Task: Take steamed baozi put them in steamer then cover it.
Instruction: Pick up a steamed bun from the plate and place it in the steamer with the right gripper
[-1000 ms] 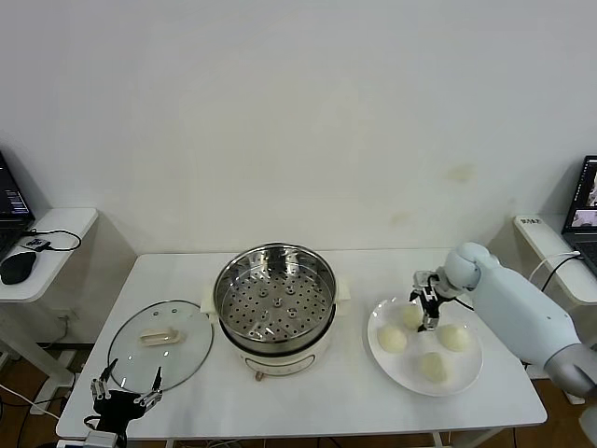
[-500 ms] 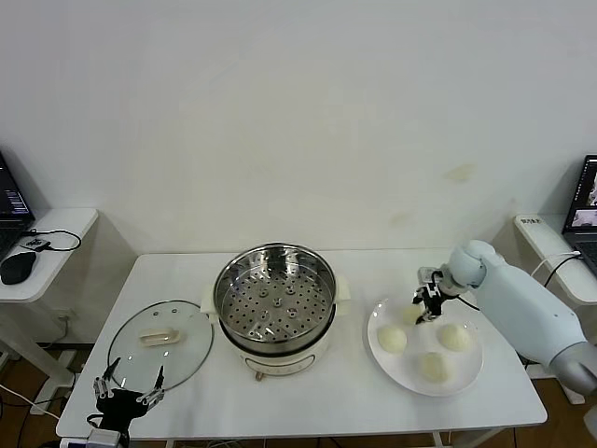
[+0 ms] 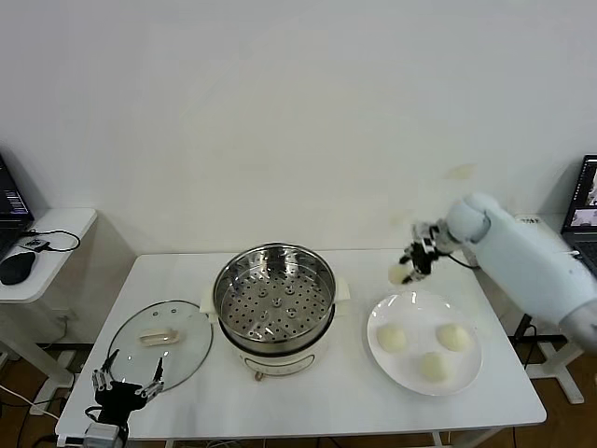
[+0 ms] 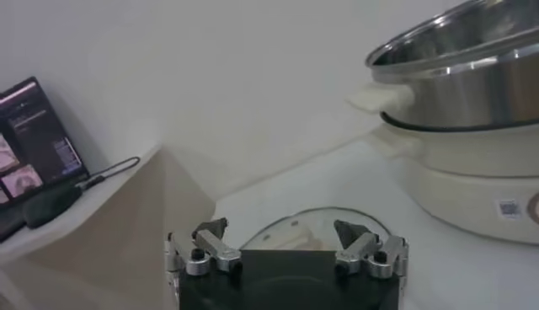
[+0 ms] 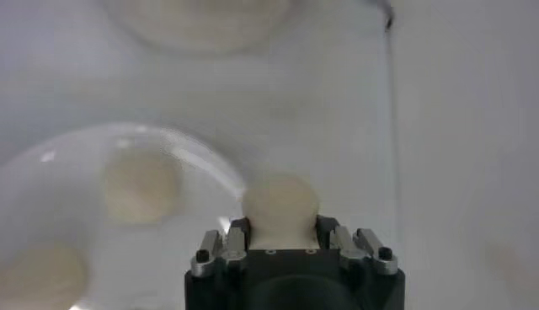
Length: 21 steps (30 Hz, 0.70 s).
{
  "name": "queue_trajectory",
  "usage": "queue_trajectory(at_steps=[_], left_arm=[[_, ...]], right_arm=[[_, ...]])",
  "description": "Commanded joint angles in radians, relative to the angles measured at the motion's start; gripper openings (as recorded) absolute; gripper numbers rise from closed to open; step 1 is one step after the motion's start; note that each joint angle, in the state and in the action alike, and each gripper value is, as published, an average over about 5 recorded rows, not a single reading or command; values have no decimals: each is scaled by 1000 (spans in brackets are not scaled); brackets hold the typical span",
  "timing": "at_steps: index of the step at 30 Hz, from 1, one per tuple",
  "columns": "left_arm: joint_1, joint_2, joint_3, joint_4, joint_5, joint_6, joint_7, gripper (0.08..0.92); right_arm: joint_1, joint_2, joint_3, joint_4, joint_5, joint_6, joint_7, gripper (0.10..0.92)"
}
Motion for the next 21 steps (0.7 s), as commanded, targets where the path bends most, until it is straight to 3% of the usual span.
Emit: queue_trajectory(at_steps=[1, 11, 16, 21], left_arm=[[-1, 1, 0, -17, -3, -1, -2, 823], [27, -3, -9, -32, -2, -2, -10, 823], [40, -14, -21, -44, 16, -6, -19, 823], [45, -24, -25, -40, 39, -14, -22, 823]], right_arm=[[228, 246, -119, -117, 114, 86, -58, 492], [252, 378, -188, -89, 91, 435, -93, 492], [288, 409, -298, -101, 71, 600, -24, 493], [272, 426, -349, -89, -48, 720, 62, 500]])
